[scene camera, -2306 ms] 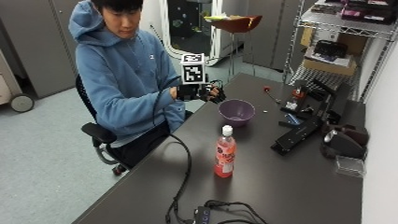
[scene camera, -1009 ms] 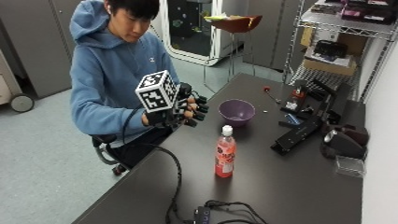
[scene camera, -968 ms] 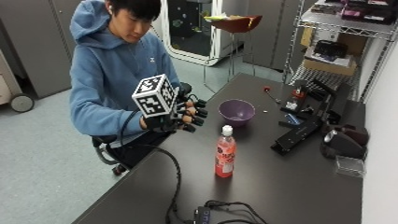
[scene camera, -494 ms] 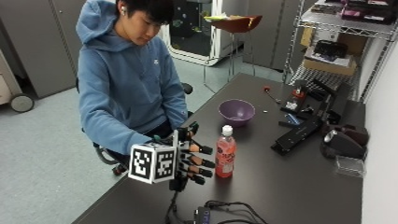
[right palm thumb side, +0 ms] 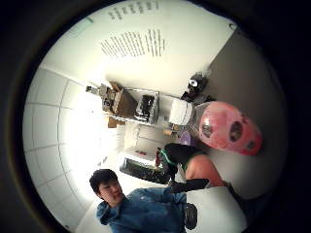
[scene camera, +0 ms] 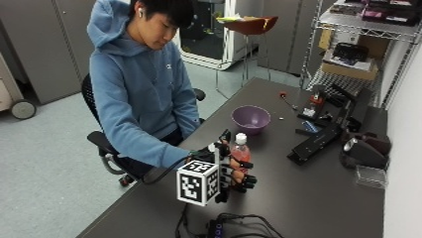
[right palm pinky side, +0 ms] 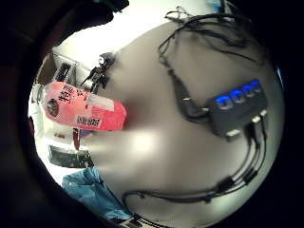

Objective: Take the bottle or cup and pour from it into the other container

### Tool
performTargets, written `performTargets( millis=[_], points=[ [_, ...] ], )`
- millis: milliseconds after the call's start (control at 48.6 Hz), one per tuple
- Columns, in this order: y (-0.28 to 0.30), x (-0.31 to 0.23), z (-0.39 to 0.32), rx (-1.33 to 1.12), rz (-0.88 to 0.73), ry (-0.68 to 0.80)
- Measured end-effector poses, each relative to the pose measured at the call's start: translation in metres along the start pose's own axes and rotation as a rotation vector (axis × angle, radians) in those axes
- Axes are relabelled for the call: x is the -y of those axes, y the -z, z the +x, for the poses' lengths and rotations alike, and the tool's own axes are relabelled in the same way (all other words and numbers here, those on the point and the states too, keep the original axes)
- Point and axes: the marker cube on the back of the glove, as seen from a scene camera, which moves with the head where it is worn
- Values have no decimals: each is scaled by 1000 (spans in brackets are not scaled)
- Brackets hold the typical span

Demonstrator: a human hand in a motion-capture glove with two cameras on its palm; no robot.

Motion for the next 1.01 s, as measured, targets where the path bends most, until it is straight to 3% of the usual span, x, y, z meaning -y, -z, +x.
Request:
performTargets(
  millis=[103,206,329,556,721,1009],
  points=[
    [-37,11,-7,87,-40,30],
    [-70,19,-14,146,26,76],
    [-99,24,-29,124,48,103],
    [-134,27,-79,48,-54,144],
    [-137,37,-124,-240,-113,237],
    [-180,32,-202,-910,-403,339]
  ],
)
